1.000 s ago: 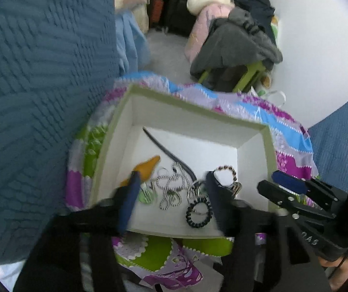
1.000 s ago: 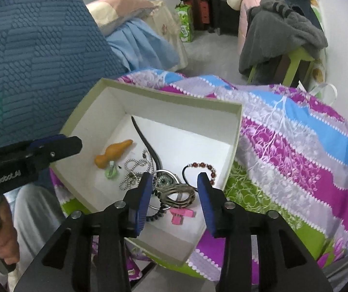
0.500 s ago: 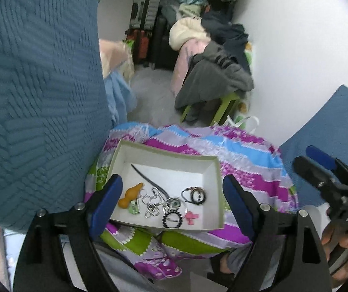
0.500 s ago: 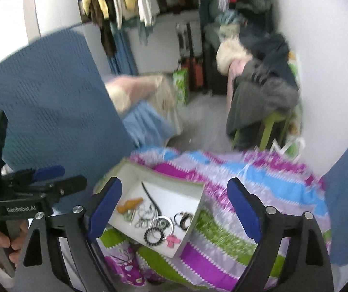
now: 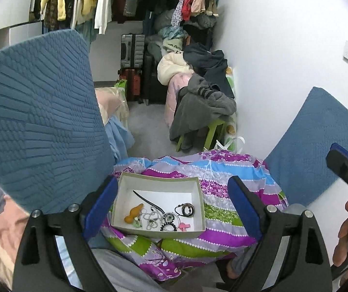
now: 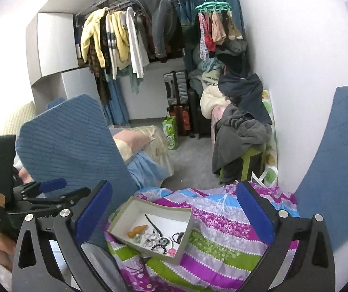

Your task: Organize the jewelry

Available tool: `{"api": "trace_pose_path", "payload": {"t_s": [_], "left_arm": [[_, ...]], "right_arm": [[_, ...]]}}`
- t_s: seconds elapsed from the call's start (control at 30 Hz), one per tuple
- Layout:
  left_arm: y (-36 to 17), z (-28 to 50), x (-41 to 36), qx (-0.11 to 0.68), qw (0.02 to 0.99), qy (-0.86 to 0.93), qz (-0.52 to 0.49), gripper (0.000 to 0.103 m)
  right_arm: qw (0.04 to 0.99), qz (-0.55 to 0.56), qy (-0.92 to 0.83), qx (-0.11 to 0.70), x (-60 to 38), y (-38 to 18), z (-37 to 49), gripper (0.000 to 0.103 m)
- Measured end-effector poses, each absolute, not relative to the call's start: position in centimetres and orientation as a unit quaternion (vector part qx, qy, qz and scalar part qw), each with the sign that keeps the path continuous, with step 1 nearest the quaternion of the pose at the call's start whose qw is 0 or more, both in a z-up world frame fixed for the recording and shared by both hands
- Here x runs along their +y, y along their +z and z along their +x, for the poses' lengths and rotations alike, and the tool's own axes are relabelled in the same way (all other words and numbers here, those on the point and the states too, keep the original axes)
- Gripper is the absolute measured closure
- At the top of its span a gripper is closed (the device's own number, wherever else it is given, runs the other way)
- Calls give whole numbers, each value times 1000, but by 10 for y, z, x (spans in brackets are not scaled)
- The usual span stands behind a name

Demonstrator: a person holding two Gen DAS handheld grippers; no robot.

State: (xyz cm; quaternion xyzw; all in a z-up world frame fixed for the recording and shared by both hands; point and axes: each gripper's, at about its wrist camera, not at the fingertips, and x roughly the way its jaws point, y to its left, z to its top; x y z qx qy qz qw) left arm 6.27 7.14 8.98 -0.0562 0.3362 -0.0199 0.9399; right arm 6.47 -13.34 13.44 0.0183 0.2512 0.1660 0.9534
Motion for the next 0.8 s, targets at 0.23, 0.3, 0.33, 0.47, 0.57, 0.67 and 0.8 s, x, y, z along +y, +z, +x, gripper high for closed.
{"api": "trace_pose_path", "payload": {"t_s": [0.23, 0.3, 0.33, 0.47, 0.57, 0.67, 0.8], "left_arm": [[89, 35, 55, 323, 946, -2, -28, 0], [85, 30, 53, 322, 946, -2, -26, 0], [82, 28, 52, 323, 946, 1, -29, 0], [69, 22, 53, 331, 943, 1, -43, 0], [57, 18, 53, 337, 940, 5, -45, 0], [45, 15, 55, 343, 938, 10, -47, 0], [31, 9, 58, 351, 935, 17, -39, 0]], "right_arm": [[953, 7, 156, 261, -136, 116, 40, 0], [952, 5, 154, 265, -135, 109, 34, 0], [951, 4, 153, 267, -135, 106, 32, 0], [952, 3, 144, 270, -135, 90, 27, 0], [952, 1, 139, 272, -135, 76, 23, 0], [952, 2, 131, 276, -135, 62, 20, 0], [950, 4, 128, 284, -134, 42, 16, 0]]}}
